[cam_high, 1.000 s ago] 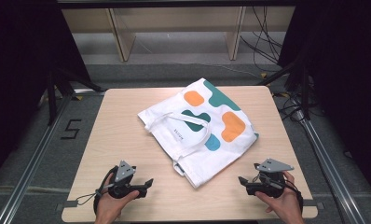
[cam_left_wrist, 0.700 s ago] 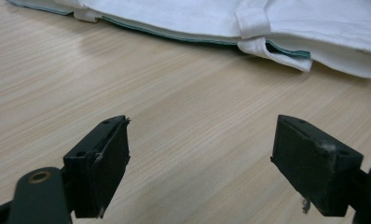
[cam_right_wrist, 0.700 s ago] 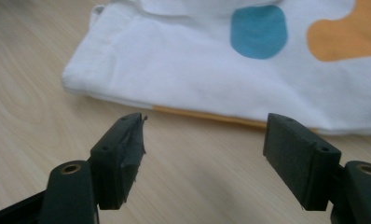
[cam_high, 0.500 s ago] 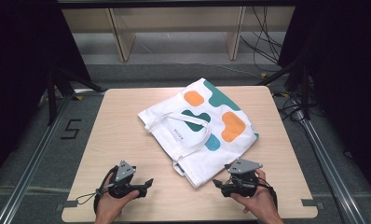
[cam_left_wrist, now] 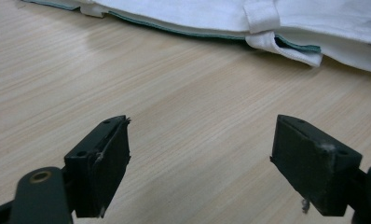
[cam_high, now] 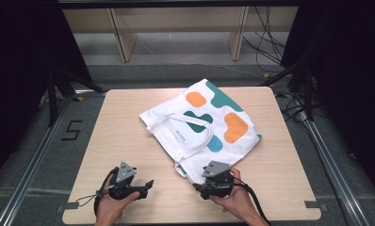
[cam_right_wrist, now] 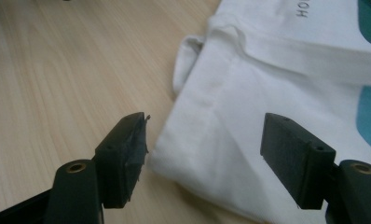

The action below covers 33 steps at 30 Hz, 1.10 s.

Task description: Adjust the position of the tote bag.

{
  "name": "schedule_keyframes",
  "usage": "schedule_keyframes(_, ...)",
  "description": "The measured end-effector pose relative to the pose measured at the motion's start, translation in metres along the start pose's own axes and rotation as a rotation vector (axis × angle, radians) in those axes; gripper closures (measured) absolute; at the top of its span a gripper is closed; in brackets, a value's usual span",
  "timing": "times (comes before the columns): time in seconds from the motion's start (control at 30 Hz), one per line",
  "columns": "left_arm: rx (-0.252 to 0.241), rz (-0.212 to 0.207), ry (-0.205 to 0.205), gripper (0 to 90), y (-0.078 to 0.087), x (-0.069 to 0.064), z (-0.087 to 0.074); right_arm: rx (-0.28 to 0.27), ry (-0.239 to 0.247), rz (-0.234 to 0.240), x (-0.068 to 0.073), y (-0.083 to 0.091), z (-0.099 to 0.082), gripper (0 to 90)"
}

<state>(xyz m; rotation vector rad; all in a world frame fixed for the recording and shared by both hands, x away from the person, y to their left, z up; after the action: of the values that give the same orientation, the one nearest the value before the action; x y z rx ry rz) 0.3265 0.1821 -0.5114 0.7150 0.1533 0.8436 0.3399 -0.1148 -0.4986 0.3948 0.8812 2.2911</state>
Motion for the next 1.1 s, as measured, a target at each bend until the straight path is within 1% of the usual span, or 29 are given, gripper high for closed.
schedule_keyframes(0.03, -0.012, 0.007, 0.016, 18.4, -0.001, -0.001, 0.000, -0.001, 0.026, -0.001, 0.002, -0.003, 0.002, 33.1)
schedule_keyframes(0.07, 0.003, -0.001, -0.004, 18.4, 0.000, 0.000, 0.000, 0.010, 0.026, -0.011, 0.004, -0.005, 0.004, 35.8)
schedule_keyframes(0.1, -0.015, 0.010, 0.015, 18.4, -0.002, -0.001, 0.000, 0.004, 0.039, -0.023, 0.006, -0.008, 0.005, 37.6)
schedule_keyframes(0.13, -0.001, -0.002, 0.001, 18.4, 0.000, -0.001, 0.000, 0.014, 0.059, -0.036, 0.007, -0.010, 0.006, 39.0)
schedule_keyframes(0.2, -0.003, -0.002, 0.000, 18.4, -0.001, -0.001, 0.000, 0.032, 0.077, -0.032, 0.009, -0.014, 0.007, 50.2)
schedule_keyframes(0.23, -0.002, -0.002, -0.001, 18.4, 0.000, -0.001, 0.000, 0.046, 0.097, -0.034, 0.010, -0.016, 0.005, 51.1)
schedule_keyframes(0.27, -0.007, 0.005, 0.007, 18.4, -0.001, -0.001, 0.000, 0.067, 0.098, -0.049, 0.011, -0.017, 0.003, 53.1)
schedule_keyframes(0.33, -0.013, 0.000, 0.022, 18.4, -0.001, -0.002, 0.000, 0.085, 0.110, -0.049, 0.011, -0.018, 0.000, 58.7)
schedule_keyframes(0.37, -0.005, -0.005, 0.003, 18.4, 0.000, -0.001, 0.000, 0.090, 0.120, -0.056, 0.012, -0.018, -0.001, 62.9)
schedule_keyframes(0.4, -0.018, 0.001, 0.009, 18.4, -0.001, -0.001, 0.000, 0.099, 0.141, -0.067, 0.011, -0.015, -0.001, 68.6)
schedule_keyframes(0.43, -0.007, -0.002, -0.001, 18.4, 0.001, -0.001, 0.000, 0.090, 0.155, -0.072, 0.010, -0.012, -0.002, 72.5)
schedule_keyframes(0.47, -0.007, -0.001, 0.004, 18.5, 0.001, -0.001, 0.000, 0.099, 0.173, -0.078, 0.009, -0.008, -0.003, 75.3)
schedule_keyframes(0.5, -0.017, 0.007, 0.016, 18.5, 0.001, -0.001, 0.000, 0.105, 0.174, -0.084, 0.008, -0.003, -0.005, 77.0)
schedule_keyframes(0.53, -0.009, 0.002, 0.002, 18.5, 0.002, 0.001, 0.000, 0.118, 0.175, -0.091, 0.005, 0.001, -0.008, 78.0)
schedule_keyframes(0.57, -0.009, 0.009, 0.006, 18.5, 0.002, 0.001, -0.001, 0.119, 0.153, -0.085, 0.003, 0.006, -0.012, 78.6)
schedule_keyframes(0.63, -0.014, 0.005, 0.013, 18.5, 0.002, 0.001, -0.001, 0.126, 0.146, -0.105, -0.007, 0.017, -0.019, 80.3)
schedule_keyframes(0.67, -0.019, 0.004, 0.027, 18.5, 0.001, 0.000, -0.001, 0.124, 0.134, -0.103, -0.011, 0.023, -0.022, 81.3)
schedule_keyframes(0.7, -0.016, 0.006, 0.015, 18.5, 0.002, 0.001, -0.001, 0.120, 0.146, -0.100, -0.017, 0.028, -0.026, 82.3)
schedule_keyframes(0.73, -0.017, 0.007, 0.011, 18.6, 0.002, 0.001, -0.001, 0.126, 0.138, -0.105, -0.021, 0.033, -0.030, 83.1)
schedule_keyframes(0.77, -0.011, 0.007, 0.008, 18.6, 0.002, 0.002, -0.001, 0.130, 0.107, -0.125, -0.025, 0.040, -0.034, 84.1)
schedule_keyframes(0.8, -0.018, 0.011, 0.020, 18.6, 0.002, 0.001, -0.001, 0.119, 0.117, -0.151, -0.030, 0.046, -0.038, 85.2)
schedule_keyframes(0.83, -0.016, 0.013, 0.018, 18.6, 0.002, 0.002, -0.001, 0.107, 0.139, -0.163, -0.038, 0.052, -0.041, 85.8)
schedule_keyframes(0.87, -0.015, 0.013, 0.019, 18.6, 0.002, 0.002, -0.001, 0.102, 0.114, -0.185, -0.043, 0.058, -0.045, 86.3)
schedule_keyframes(0.9, -0.011, 0.010, 0.033, 18.6, 0.002, 0.002, -0.001, 0.100, 0.108, -0.187, -0.050, 0.065, -0.049, 86.7)
schedule_keyframes(0.93, -0.005, 0.019, 0.010, 18.6, 0.002, 0.004, -0.001, 0.095, 0.105, -0.198, -0.056, 0.071, -0.053, 86.9)
schedule_keyframes(0.97, 0.003, 0.012, 0.011, 18.6, 0.001, 0.005, -0.001, 0.093, 0.090, -0.209, -0.061, 0.077, -0.057, 87.2)
schedule_keyframes(1.0, -0.004, 0.022, 0.033, 18.8, -0.002, 0.005, 0.000, 0.090, 0.055, -0.222, -0.065, 0.083, -0.061, 87.3)
schedule_keyframes(1.07, 0.015, 0.042, 0.022, 19.1, -0.006, 0.011, 0.002, 0.084, 0.041, -0.235, -0.075, 0.091, -0.066, 87.7)
schedule_keyframes(1.1, 0.031, 0.053, 0.005, 19.3, -0.008, 0.014, 0.003, 0.077, 0.047, -0.242, -0.081, 0.093, -0.068, 87.9)
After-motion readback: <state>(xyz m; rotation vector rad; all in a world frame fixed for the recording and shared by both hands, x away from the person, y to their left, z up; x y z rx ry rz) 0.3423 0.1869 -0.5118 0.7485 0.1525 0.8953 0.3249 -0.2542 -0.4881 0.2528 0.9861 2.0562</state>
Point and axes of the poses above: each handheld gripper's, and its own axes: y roughly backward along the jaws, z roughly out of its top, x roughly to its left, the point moved 2 cm from there along -y, roughly forward along the jaws, and after that the axes turned 12 degrees about -y, right-handed, at the moved point
